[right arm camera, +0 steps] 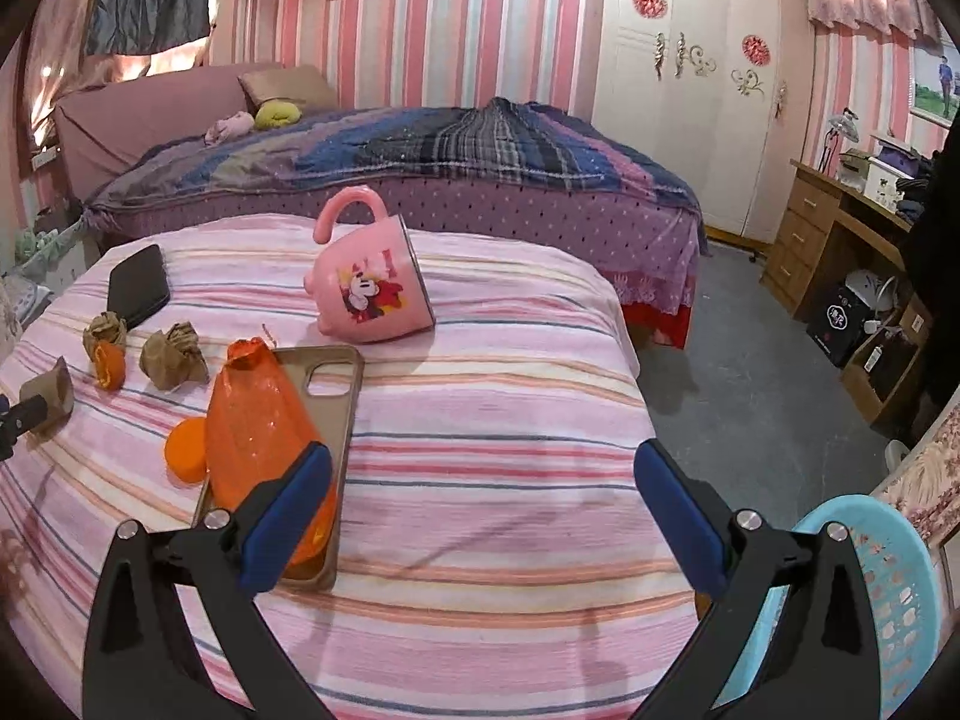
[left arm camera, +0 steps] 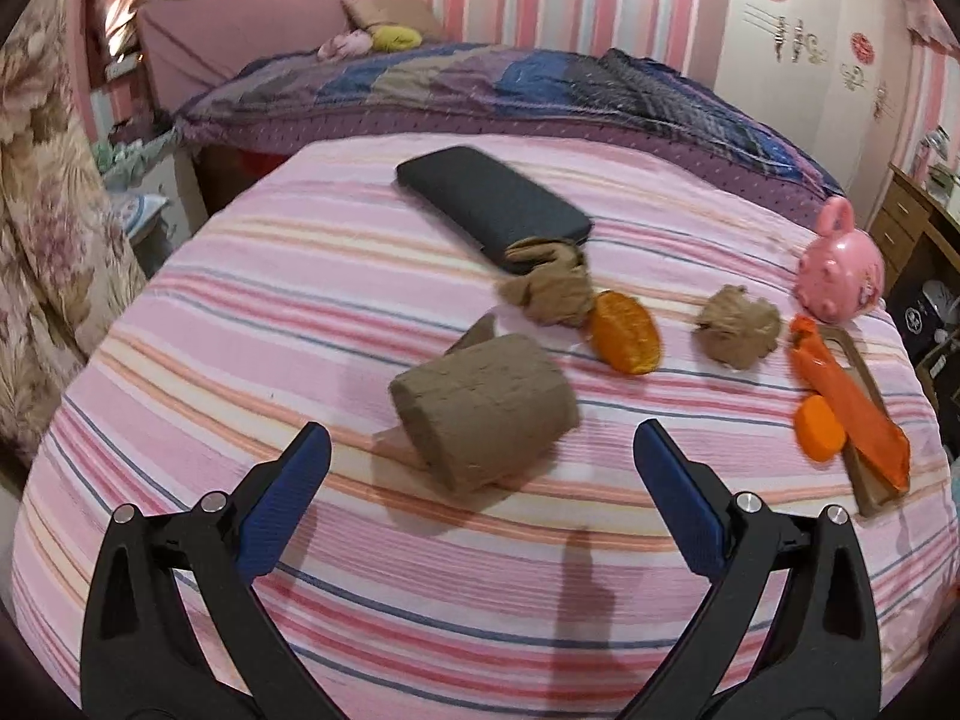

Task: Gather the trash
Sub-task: 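Move both open tools back over the bed toward another paper roll, then close the left tool on the brown paper roll while the right grasps the orange plastic bag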

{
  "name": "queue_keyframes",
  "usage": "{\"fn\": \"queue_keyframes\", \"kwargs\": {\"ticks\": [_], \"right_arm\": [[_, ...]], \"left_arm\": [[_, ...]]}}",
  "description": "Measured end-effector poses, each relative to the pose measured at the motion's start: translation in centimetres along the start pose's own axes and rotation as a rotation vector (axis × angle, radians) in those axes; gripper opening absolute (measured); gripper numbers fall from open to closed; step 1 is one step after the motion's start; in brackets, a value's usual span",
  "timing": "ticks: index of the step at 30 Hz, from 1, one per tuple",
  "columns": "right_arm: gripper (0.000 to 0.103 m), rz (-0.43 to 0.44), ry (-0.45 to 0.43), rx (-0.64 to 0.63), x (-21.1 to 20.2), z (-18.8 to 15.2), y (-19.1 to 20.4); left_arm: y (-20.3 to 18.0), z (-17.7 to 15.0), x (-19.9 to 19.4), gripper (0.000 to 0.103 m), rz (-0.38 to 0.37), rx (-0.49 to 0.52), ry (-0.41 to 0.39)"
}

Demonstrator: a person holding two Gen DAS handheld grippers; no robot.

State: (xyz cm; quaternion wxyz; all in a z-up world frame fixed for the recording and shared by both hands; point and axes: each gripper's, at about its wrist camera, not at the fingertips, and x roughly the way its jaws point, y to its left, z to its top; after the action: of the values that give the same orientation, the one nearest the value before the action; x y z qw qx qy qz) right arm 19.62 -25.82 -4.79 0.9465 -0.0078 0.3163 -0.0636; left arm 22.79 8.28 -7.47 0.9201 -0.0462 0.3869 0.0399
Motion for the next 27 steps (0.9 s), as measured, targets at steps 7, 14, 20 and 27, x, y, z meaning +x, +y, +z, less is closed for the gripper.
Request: {"fn": "queue_keyframes", "kwargs": {"ticks": [7, 14, 20, 27], "right_arm": [[0.098, 0.052, 0.058, 0.013, 1.3, -0.3, 0.0], [0.098, 0.052, 0.066, -0.046, 1.9, -0.6, 1.5], [0.098, 0.073, 0.071, -0.045, 2.0, -0.7, 1.7], [0.098, 0.079, 0.053, -0.053, 1.7, -0.7, 2.1]], "left_arm": [[0.7, 0.7, 2.1, 0.098, 0.021, -0.067, 0.043], [-0.5, 1.1, 2.3, 0.096, 0.016, -0.091, 0.026], [-1.0, 0.9, 2.8, 0.071, 0.021, -0.073, 0.053], [-0.7, 0.6, 1.9, 0.064, 0.005, -0.056, 0.046]]}}
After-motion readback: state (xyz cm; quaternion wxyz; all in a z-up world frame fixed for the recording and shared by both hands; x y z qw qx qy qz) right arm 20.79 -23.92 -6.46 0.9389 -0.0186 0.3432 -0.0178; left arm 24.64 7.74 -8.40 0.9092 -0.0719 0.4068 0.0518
